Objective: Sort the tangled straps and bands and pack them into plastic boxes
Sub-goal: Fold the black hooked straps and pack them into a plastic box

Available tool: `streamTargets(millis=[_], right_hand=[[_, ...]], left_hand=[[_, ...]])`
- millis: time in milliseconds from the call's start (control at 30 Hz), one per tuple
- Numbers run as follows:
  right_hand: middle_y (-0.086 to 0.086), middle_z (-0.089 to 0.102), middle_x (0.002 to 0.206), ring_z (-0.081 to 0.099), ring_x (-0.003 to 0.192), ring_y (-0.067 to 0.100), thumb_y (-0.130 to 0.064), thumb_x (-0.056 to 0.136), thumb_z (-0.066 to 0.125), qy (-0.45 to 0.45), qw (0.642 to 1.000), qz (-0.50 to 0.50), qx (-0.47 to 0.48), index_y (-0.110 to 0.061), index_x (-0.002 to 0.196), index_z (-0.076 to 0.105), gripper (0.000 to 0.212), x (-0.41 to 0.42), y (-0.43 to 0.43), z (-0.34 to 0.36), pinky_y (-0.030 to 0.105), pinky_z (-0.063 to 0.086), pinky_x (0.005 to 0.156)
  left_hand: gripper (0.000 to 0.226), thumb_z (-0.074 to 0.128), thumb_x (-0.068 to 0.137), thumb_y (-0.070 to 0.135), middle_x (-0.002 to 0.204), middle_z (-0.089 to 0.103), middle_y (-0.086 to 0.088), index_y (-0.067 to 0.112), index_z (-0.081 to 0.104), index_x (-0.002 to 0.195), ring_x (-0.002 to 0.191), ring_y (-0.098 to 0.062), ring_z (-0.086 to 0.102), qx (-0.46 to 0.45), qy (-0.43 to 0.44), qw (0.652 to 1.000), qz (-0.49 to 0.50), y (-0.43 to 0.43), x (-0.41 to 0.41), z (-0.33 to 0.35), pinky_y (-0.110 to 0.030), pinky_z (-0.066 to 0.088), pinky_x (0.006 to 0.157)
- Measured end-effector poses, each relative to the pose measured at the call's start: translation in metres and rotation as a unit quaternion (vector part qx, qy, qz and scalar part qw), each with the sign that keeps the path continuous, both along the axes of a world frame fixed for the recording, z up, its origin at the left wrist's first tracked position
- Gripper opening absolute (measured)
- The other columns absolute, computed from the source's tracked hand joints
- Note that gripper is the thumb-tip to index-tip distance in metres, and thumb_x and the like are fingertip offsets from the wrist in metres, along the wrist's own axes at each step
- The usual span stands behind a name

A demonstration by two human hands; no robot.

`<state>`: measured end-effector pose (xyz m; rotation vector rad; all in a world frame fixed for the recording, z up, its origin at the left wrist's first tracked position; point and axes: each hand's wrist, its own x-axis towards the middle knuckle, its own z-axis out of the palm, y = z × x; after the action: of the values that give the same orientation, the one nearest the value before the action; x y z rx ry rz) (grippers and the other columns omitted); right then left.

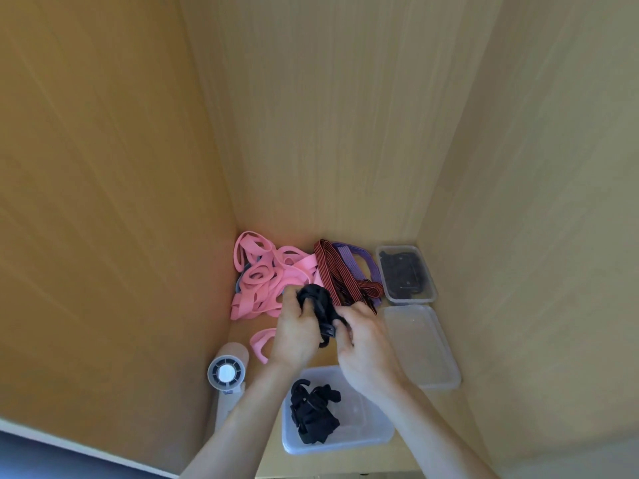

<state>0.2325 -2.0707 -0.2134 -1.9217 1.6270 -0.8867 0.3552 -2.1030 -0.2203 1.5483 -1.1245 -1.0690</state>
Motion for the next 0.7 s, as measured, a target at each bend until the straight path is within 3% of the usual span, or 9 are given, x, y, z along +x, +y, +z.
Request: streamTargets(millis=[100, 233, 400, 567, 634, 700], right_hand=[[0.002, 0.049, 0.121, 0.049, 0.111, 0.019, -0.016, 0.098, 0.052, 0.083, 0.995, 0.032, -0.044, -0.008, 0.138, 0.056, 0.041, 0.003, 0.013, -0.002, 0.029, 0.042, 0.099], [0.004, 0.035, 0.149, 0.035, 0.136, 0.019, -0.036, 0.094, 0.055, 0.159, 0.983, 0.07, -0.057, -0.013, 0.155, 0.036, 0.068, 0.002, 0.025, -0.012, 0.032, 0.034, 0.113], [0.007, 0.054, 0.135, 0.056, 0.124, 0.025, -0.011, 0.086, 0.073, 0.144, 0.984, 0.059, -0.091, -0.006, 0.142, 0.054, 0.06, -0.01, 0.032, -0.029, 0.035, 0.051, 0.102], [-0.006, 0.051, 0.127, 0.057, 0.115, 0.014, -0.01, 0.09, 0.066, 0.092, 0.992, 0.054, -0.066, -0.013, 0.136, 0.057, 0.048, -0.028, 0.04, -0.043, 0.019, 0.046, 0.094], [-0.009, 0.051, 0.123, 0.057, 0.109, 0.013, -0.009, 0.089, 0.066, 0.072, 0.996, 0.036, -0.048, -0.013, 0.134, 0.058, 0.045, -0.031, 0.043, -0.046, 0.014, 0.042, 0.091], [-0.013, 0.05, 0.119, 0.057, 0.103, 0.009, -0.01, 0.091, 0.065, 0.048, 0.998, 0.017, -0.032, -0.014, 0.132, 0.058, 0.042, -0.033, 0.045, -0.047, 0.01, 0.04, 0.089]], left_hand=[[0.02, 0.041, 0.099, 0.006, 0.098, 0.07, -0.015, 0.012, 0.057, 0.11, 0.084, -0.024, 0.065, 0.07, 0.105, 0.991, 0.036, -0.001, 0.003, -0.004, -0.034, 0.052, 0.066], [0.025, 0.044, 0.1, 0.007, 0.092, 0.077, -0.013, 0.006, 0.067, 0.107, 0.074, -0.02, 0.074, 0.132, 0.276, 0.952, 0.026, 0.006, 0.005, -0.003, -0.03, 0.056, 0.054], [0.033, 0.035, 0.104, 0.01, 0.113, 0.071, -0.026, -0.001, 0.062, 0.119, 0.089, -0.031, 0.073, 0.206, 0.327, 0.922, -0.004, 0.017, -0.001, -0.007, -0.034, 0.058, 0.06], [0.032, 0.034, 0.102, 0.006, 0.101, 0.074, -0.018, 0.003, 0.063, 0.116, 0.088, -0.03, 0.071, 0.25, 0.294, 0.916, -0.107, 0.019, 0.008, -0.008, -0.043, 0.059, 0.082], [0.034, 0.033, 0.101, 0.006, 0.108, 0.073, -0.021, 0.002, 0.062, 0.119, 0.093, -0.032, 0.071, 0.256, 0.28, 0.914, -0.145, 0.019, 0.012, -0.007, -0.044, 0.056, 0.093], [0.038, 0.032, 0.1, 0.005, 0.117, 0.071, -0.023, 0.001, 0.06, 0.124, 0.098, -0.032, 0.07, 0.255, 0.28, 0.91, -0.167, 0.02, 0.014, -0.007, -0.04, 0.056, 0.09]])
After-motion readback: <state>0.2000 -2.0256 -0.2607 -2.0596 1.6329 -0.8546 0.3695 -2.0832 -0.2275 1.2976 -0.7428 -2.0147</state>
